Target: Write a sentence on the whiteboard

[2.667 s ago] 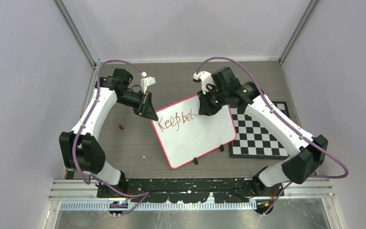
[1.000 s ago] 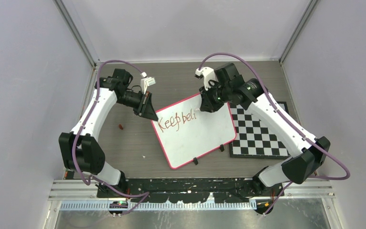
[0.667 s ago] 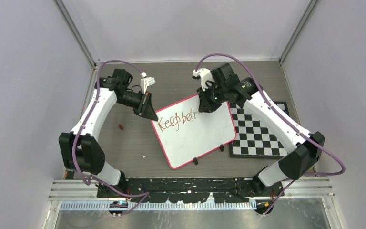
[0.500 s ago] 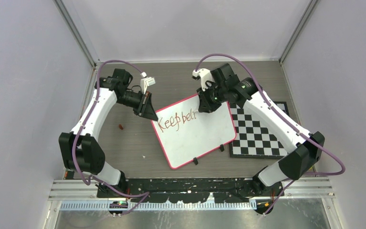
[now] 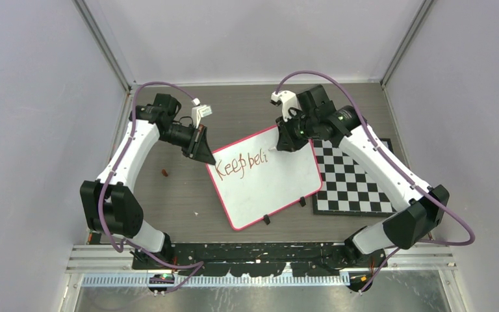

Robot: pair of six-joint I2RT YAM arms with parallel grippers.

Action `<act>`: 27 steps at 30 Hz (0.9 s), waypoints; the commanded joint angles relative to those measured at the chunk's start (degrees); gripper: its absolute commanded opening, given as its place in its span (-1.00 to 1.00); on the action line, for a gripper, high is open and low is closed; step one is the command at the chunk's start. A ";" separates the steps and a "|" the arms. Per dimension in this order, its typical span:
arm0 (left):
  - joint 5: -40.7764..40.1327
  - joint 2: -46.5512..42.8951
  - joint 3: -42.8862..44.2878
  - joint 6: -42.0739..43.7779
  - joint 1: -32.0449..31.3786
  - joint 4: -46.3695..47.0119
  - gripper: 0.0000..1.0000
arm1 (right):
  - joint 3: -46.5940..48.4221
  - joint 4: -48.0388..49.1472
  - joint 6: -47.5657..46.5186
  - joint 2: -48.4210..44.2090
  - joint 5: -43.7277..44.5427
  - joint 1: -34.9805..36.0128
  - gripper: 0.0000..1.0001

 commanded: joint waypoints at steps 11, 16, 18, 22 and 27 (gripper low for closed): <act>-0.64 -1.29 -0.02 -1.07 0.06 0.63 -1.00 | -0.98 1.14 -0.65 -0.60 -1.45 -0.10 -1.00; -0.69 -1.37 -0.10 -1.05 0.08 0.80 -1.00 | -0.93 1.12 -1.21 0.31 -1.11 -0.10 -0.99; -0.75 -1.40 -0.11 -1.06 0.01 0.69 -1.00 | -0.93 1.13 -1.27 0.72 -1.24 -0.11 -1.00; -0.85 -1.58 -0.31 -1.03 0.04 0.73 -1.00 | -0.48 1.10 -1.56 1.25 -0.46 -0.07 -0.99; -0.43 -1.61 0.00 -1.23 0.01 0.61 -1.00 | 1.31 -0.58 -2.93 1.05 0.97 -0.88 -0.99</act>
